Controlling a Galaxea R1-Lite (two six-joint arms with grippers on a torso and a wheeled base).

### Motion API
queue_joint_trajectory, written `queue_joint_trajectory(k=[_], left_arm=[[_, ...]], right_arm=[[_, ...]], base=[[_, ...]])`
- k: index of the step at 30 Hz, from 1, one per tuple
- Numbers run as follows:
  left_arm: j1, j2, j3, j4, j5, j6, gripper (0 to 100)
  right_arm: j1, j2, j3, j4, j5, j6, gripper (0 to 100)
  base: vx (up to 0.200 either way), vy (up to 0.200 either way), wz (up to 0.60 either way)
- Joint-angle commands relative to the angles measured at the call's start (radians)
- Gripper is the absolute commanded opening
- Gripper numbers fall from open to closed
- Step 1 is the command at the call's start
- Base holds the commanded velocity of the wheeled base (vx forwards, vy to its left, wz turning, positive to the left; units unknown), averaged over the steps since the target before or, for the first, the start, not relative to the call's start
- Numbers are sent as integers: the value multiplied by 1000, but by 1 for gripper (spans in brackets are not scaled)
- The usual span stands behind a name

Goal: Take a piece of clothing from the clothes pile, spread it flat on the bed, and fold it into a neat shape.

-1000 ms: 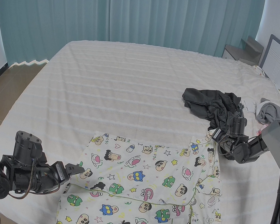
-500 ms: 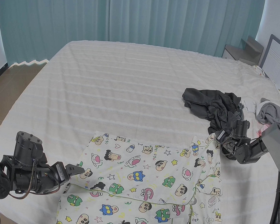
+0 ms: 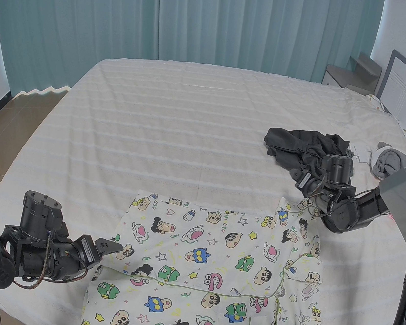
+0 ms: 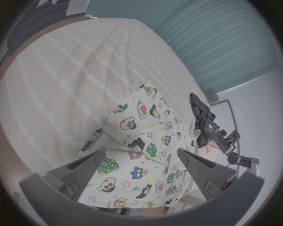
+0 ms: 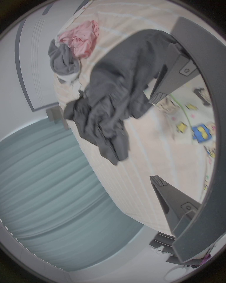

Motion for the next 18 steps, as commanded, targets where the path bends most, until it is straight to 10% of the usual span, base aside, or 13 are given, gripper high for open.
queue_joint_trajectory(k=[1,18], left_arm=[[0,1,0,-1,0,-1,100],[1,-2,0,-1,0,-1,100]], right_arm=[[83,18,-63,77,-1,0,100],[84,203,-244,235,-70,-11,100]], base=[[0,0,0],[0,0,0]])
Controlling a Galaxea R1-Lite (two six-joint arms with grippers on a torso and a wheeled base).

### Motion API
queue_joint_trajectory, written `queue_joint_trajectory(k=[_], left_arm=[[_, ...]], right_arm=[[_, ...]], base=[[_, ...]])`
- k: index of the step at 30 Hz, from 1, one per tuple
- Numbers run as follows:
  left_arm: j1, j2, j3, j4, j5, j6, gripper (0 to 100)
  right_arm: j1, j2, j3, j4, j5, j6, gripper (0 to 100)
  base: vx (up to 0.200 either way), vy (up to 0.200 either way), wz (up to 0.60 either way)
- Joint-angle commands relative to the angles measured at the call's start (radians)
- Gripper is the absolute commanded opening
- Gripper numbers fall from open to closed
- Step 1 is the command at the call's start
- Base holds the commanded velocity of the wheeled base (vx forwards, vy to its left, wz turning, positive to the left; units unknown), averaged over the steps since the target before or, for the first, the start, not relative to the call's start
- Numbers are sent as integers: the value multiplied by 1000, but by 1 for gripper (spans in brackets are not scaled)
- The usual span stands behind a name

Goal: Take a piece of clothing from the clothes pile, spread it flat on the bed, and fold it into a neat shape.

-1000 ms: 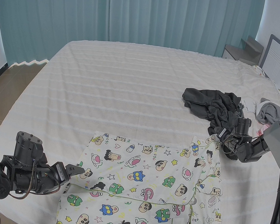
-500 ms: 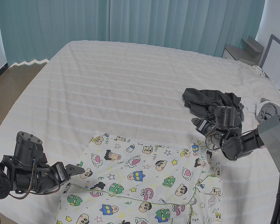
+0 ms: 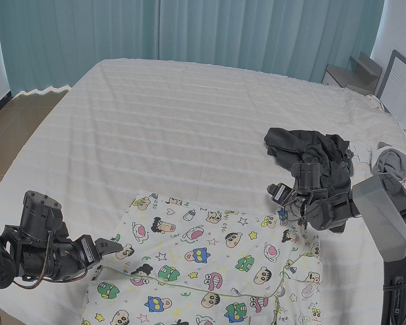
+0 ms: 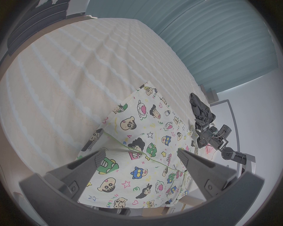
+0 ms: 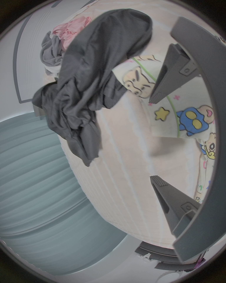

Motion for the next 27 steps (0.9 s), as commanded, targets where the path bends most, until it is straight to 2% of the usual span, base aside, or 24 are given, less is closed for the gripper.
queue_joint_trajectory(k=[1,17,18,27], left_arm=[[0,0,0,-1,0,0,100],[0,1,0,-1,0,0,100],[0,1,0,-1,0,0,100],[-1,6,0,-1,0,0,100]], right_arm=[[2,49,-26,-1,-9,-1,100],[5,110,-122,31,-35,-52,100],[5,112,-122,31,-36,-58,0],[19,102,-121,21,-47,-58,0]], base=[[0,0,0],[0,0,0],[0,0,0],[0,0,0]])
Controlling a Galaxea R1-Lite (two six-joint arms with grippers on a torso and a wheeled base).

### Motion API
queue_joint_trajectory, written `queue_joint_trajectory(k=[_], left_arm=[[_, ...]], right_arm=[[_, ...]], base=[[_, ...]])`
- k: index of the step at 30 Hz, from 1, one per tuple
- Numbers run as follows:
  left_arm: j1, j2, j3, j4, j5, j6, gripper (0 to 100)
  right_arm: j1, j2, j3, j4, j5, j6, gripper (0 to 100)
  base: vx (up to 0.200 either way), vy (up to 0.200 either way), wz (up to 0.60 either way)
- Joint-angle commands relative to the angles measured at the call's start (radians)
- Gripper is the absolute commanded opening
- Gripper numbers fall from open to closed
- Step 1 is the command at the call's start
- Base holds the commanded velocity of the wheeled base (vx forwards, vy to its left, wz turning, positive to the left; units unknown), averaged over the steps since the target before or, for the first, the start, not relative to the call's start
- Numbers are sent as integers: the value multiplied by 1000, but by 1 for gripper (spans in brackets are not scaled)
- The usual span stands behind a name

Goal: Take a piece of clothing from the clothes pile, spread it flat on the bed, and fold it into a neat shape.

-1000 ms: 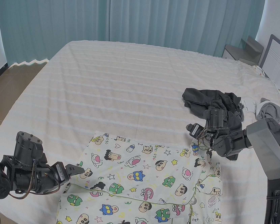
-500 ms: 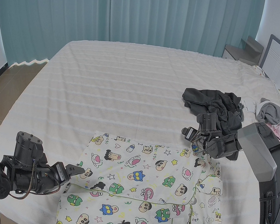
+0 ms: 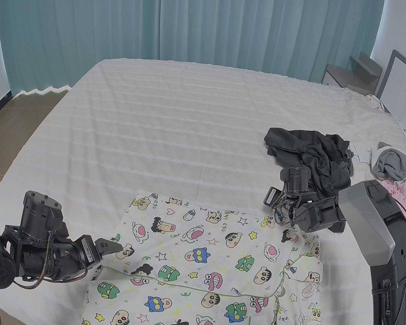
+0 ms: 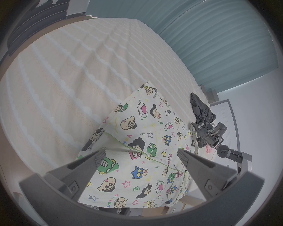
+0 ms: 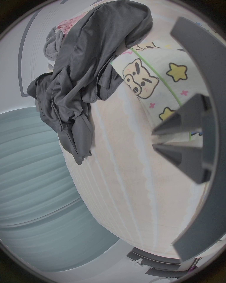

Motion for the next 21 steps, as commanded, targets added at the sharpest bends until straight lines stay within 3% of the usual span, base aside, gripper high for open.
queue_joint_trajectory(k=[1,21], left_arm=[[-1,4,0,-1,0,0,100],[-1,4,0,-1,0,0,100]], right_arm=[[4,-6,-1,-5,-10,0,0],[45,-13,-21,-129,-32,-31,0]], base=[[0,0,0],[0,0,0]])
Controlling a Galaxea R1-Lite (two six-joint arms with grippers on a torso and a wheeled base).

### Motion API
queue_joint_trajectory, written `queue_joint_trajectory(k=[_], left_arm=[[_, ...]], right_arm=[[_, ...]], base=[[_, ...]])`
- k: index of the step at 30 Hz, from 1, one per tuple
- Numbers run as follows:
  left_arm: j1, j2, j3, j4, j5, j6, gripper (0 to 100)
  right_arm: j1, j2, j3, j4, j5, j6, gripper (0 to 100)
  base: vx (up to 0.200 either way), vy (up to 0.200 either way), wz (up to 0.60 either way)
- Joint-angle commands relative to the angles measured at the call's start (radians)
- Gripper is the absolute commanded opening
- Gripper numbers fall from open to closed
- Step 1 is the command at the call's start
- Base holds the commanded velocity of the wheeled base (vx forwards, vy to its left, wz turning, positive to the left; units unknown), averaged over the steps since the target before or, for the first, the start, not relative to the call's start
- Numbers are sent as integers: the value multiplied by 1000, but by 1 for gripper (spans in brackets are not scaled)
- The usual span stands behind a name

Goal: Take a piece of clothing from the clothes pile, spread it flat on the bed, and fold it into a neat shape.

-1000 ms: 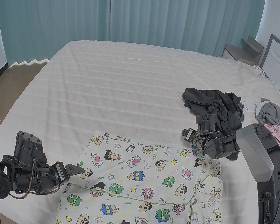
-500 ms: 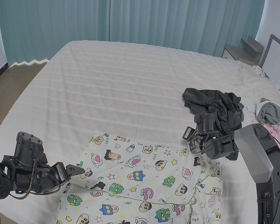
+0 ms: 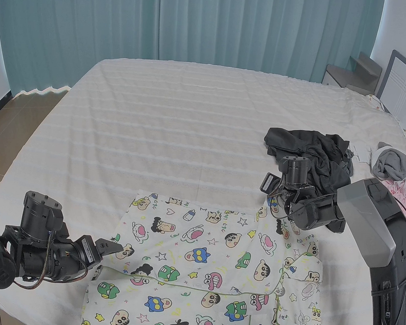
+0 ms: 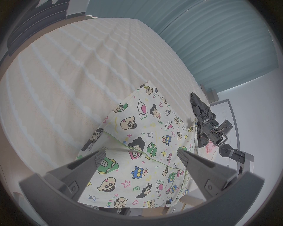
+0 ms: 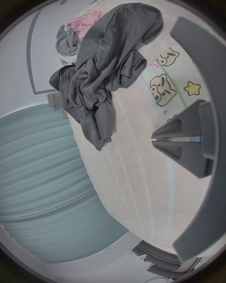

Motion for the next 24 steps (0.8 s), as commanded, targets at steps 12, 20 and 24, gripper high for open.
queue_joint_trajectory(k=[12,20,24], left_arm=[[27,14,-20,-26,0,4,100],[127,203,-333,-26,-11,191,100],[162,319,-525,43,-14,260,100]], right_arm=[[5,-85,87,-9,4,14,100],[22,-369,472,-94,39,134,100],[19,-532,744,-238,80,170,100]], base=[[0,0,0],[0,0,0],[0,0,0]])
